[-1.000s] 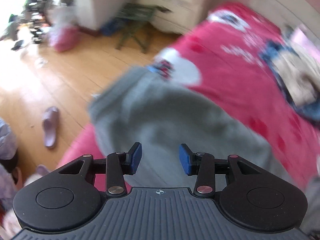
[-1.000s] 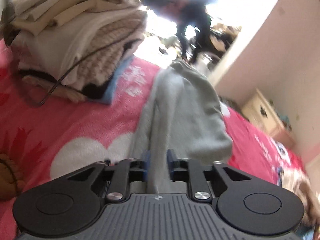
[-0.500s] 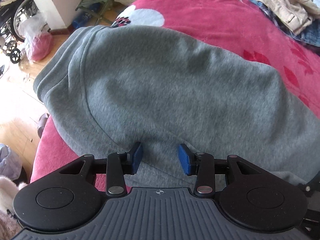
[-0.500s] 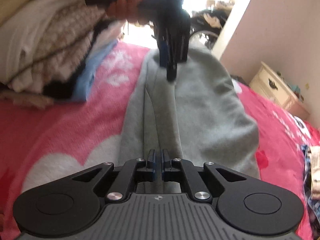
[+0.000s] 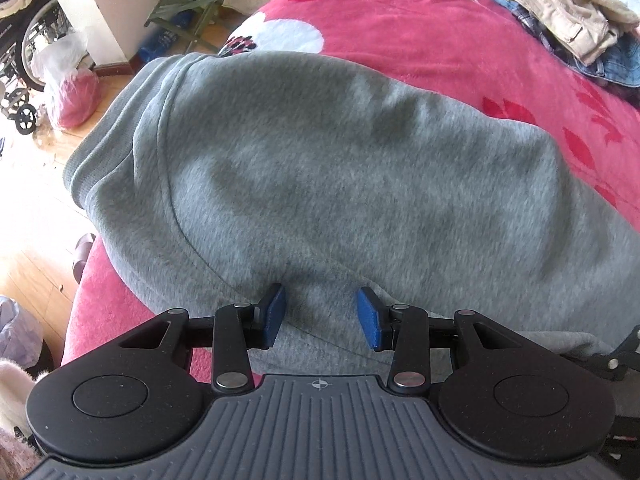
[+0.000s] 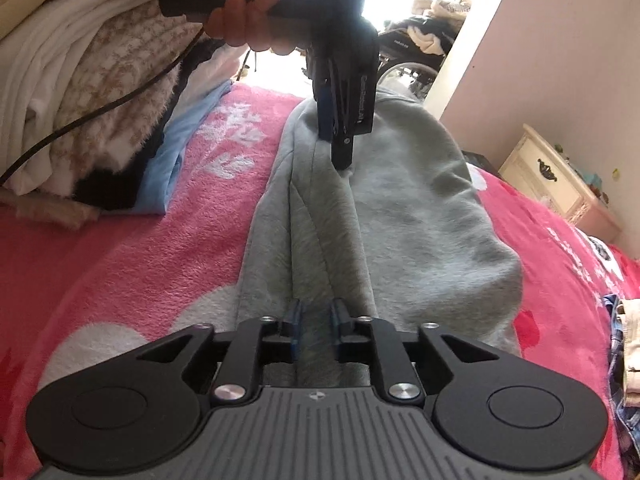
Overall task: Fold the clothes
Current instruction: 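Hold the sweatpants with the right gripper while the left gripper presses the fold flat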
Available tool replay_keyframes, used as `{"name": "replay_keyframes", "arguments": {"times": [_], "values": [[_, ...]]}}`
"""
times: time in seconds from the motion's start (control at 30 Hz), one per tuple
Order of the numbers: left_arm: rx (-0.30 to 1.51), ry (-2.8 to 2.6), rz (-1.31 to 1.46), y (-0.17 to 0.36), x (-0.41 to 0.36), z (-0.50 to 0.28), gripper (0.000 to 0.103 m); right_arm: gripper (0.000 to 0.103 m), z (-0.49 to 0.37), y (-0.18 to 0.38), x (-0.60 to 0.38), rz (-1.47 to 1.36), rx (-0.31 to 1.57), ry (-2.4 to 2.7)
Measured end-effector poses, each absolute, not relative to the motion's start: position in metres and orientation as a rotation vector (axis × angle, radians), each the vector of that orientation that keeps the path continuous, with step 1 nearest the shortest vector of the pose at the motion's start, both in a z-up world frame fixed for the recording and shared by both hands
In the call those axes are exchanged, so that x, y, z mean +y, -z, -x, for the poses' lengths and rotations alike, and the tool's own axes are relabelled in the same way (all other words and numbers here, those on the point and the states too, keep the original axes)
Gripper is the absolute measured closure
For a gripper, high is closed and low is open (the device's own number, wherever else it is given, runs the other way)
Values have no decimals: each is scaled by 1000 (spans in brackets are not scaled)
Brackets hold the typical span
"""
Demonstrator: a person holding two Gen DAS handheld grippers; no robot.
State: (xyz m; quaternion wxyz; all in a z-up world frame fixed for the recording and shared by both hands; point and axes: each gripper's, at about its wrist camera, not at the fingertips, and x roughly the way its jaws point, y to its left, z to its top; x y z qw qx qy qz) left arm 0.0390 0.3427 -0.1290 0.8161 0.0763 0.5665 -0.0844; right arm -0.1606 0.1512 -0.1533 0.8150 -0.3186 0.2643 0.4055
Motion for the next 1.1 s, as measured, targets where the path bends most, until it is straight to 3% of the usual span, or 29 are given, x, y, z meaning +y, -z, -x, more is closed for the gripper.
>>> {"name": "replay_keyframes", "arguments": {"times": [0.5, 0.87, 0.97, 1.1], "values": [[1197, 189, -174, 133, 342, -38, 63, 82, 160, 150, 143, 658, 536, -788], [1195, 193, -178, 134, 341, -39, 62, 82, 141, 164, 149, 625, 654, -801], [1195, 193, -175, 134, 341, -39, 62, 98, 143, 163, 150, 629, 669, -827], [1193, 195, -172, 134, 342, -38, 62, 100, 144, 163, 152, 645, 674, -841]]}}
